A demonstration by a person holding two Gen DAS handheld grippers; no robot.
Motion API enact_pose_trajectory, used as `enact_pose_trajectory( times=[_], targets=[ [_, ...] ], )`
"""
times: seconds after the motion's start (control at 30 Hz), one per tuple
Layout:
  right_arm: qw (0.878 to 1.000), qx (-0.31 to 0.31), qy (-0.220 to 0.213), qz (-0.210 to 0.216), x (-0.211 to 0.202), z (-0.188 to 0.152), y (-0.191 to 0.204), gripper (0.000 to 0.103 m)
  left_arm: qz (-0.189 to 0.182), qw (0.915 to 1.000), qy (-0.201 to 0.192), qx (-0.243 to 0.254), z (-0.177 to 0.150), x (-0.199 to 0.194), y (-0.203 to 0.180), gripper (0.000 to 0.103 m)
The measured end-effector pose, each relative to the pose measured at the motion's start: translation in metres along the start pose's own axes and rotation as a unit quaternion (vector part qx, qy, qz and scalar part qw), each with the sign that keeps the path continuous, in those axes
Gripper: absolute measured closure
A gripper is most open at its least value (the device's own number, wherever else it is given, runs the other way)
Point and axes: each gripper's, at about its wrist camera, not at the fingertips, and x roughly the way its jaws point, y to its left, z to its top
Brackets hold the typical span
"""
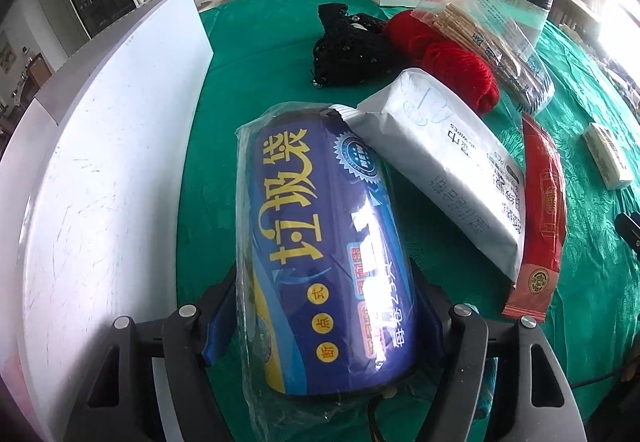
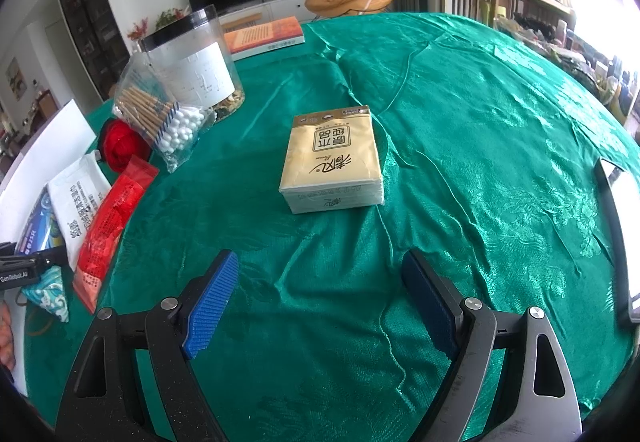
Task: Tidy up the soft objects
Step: 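Grasp the beige tissue pack with the right gripper while the left lifts the blue roll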
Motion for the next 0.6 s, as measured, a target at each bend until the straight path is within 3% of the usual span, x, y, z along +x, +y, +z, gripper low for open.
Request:
enact_pose_trajectory(
  times=[0.23, 0.37, 0.47, 0.6],
  targets=[
    [1.0, 0.0, 0.0, 0.001, 0.0, 0.0, 0.0, 0.017, -0.001, 0.9999, -0.002, -0.012, -0.006, -0.004, -0.001, 0.031],
    [1.0, 0.003, -0.002, 0.003, 0.0, 0.0, -0.001, 0.017, -0.021, 0.9995, -0.009, -0.024, -0.01, -0.005, 0.002, 0.044],
    [1.0, 0.009, -0.004, 0.011, -0.001, 0.0, -0.004, 0.017, -0.028, 0.9991, -0.015, -0.029, -0.013, -0.006, 0.005, 0.046],
    [0.997, 0.062, -0.018, 0.038, -0.008, 0.01, -0.021, 0.017, -0.049, 0.9971, -0.02, -0.054, -0.017, -0.01, 0.018, 0.046]
  ],
)
